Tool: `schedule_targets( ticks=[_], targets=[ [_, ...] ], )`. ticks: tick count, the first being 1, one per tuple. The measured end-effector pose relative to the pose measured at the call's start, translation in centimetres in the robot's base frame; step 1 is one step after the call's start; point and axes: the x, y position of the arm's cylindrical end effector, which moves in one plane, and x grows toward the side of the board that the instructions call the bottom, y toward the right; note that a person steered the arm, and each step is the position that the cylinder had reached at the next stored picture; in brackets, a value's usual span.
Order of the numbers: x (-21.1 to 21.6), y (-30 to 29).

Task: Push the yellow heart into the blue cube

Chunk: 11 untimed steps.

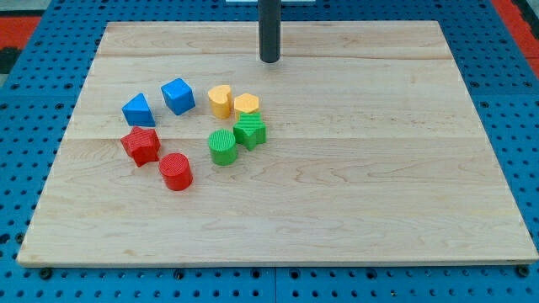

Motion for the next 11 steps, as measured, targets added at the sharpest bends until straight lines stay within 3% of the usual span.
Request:
schedule_targets(
  ticks=[2,3,4,5,8,9,11],
  targets=[
    [0.5,-0.8],
    [3.3,-2.8],
    [7.3,1.3],
    [8.6,0.1],
    [8.6,-7.7],
    [7.2,-7.8],
    [5.5,-14.0]
  ],
)
